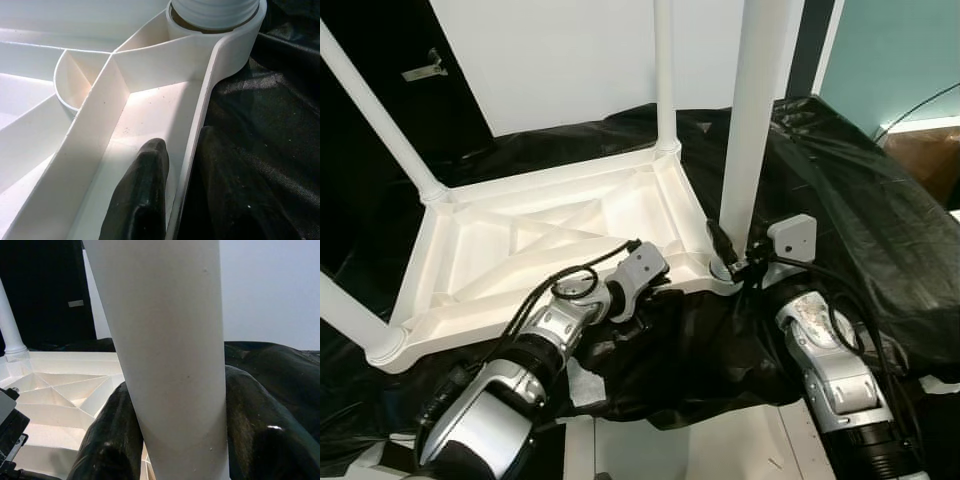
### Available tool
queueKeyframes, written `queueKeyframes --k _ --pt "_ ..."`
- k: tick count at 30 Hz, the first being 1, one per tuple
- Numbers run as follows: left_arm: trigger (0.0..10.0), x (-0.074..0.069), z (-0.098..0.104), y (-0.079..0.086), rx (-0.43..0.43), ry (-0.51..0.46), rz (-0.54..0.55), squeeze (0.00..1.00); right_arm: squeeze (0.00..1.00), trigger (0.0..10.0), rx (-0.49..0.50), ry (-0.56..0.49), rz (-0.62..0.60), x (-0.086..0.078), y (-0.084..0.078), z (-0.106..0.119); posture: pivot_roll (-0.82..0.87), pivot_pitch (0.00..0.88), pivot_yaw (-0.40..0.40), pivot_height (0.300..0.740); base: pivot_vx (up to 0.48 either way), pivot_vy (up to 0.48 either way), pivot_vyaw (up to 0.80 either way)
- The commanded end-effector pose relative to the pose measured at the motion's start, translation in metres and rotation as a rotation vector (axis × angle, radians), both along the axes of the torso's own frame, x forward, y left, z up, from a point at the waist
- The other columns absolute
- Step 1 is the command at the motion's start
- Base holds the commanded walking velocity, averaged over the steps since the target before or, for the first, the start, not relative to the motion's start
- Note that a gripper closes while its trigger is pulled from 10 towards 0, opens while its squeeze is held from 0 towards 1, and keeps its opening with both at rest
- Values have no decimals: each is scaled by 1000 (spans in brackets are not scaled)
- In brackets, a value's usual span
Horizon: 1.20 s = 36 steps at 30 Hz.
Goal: Building children table
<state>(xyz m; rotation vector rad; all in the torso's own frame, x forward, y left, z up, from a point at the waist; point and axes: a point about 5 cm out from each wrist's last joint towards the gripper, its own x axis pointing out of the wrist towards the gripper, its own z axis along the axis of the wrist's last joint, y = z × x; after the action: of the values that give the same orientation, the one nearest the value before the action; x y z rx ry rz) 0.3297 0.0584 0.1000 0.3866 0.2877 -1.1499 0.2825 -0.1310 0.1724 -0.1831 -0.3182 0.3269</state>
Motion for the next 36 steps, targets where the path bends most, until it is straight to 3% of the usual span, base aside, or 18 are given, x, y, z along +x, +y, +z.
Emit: queueKeyframes --k 1,9,18,24,27,36 --pt "10000 -6 -23 11 116 52 9 0 0 10000 -1 43 -22 -1 -4 -9 -173 20 97 740 0 0 0" --pt "10000 -4 -24 14 139 40 27 0 0 10000 -1 49 -51 -5 -11 -17 -173 20 97 740 0 0 0" --pt "10000 -4 -24 14 146 34 19 0 0 10000 101 142 -68 -19 -16 -44 -176 20 100 740 0 0 0" --pt "10000 -4 -24 14 153 32 12 0 0 10000 209 192 -179 -15 -31 -44 -184 22 104 740 0 0 0" --pt "10000 -4 -25 12 156 31 6 0 0 10000 249 279 -263 -6 -40 -44 -189 20 103 740 0 0 0" --pt "10000 -4 -25 11 155 29 2 0 0 10000 286 391 -264 5 -37 -34 -188 18 99 740 0 0 0"
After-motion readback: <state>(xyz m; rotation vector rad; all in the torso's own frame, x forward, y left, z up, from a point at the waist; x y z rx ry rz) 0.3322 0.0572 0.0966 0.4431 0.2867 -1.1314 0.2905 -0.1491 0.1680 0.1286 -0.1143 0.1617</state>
